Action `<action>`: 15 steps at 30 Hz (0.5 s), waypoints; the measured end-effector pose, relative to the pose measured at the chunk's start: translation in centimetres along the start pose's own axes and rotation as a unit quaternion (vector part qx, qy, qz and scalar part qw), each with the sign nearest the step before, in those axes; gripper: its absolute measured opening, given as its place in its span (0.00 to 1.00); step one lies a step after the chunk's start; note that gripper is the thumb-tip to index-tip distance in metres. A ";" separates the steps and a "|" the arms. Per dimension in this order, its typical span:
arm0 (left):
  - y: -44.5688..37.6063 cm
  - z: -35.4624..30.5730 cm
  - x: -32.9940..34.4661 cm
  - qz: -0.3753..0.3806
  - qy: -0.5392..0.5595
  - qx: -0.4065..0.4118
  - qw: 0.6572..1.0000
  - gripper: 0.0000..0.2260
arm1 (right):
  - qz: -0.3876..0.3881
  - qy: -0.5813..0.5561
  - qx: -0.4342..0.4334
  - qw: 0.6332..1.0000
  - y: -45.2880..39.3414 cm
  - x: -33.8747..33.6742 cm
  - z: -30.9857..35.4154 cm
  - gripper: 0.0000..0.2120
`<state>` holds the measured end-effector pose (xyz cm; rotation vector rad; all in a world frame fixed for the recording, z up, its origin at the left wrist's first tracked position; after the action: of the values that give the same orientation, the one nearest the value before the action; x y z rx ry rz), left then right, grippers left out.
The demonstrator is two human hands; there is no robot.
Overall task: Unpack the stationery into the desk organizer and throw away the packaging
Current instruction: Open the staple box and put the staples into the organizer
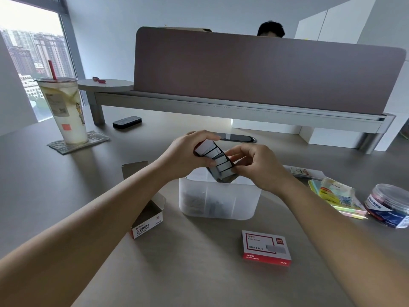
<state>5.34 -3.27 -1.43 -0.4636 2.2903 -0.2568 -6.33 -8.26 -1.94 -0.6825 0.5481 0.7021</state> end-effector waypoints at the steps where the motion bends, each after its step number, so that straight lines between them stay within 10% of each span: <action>1: 0.0 0.0 0.0 0.001 -0.001 -0.001 1.000 0.22 | 0.000 0.001 0.000 1.000 0.0 0.0 0.0 0.13; 15: -0.4 -0.2 -0.4 -0.050 0.018 0.017 0.998 0.20 | 0.008 -0.007 0.008 1.000 -0.2 0.2 -0.6 0.14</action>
<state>5.55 -3.50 -0.91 -0.5605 2.2964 -0.3561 -6.19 -8.70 -2.41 -0.6591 0.5451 0.7163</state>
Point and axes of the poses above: each hand's wrist, its own y-axis away from the middle knuckle, its own x-axis out of the palm, z = x × y, the point moved 8 cm from there along -y, towards the middle knuckle, and after that the axes turned 6 degrees about -x, right-handed, at the moved point
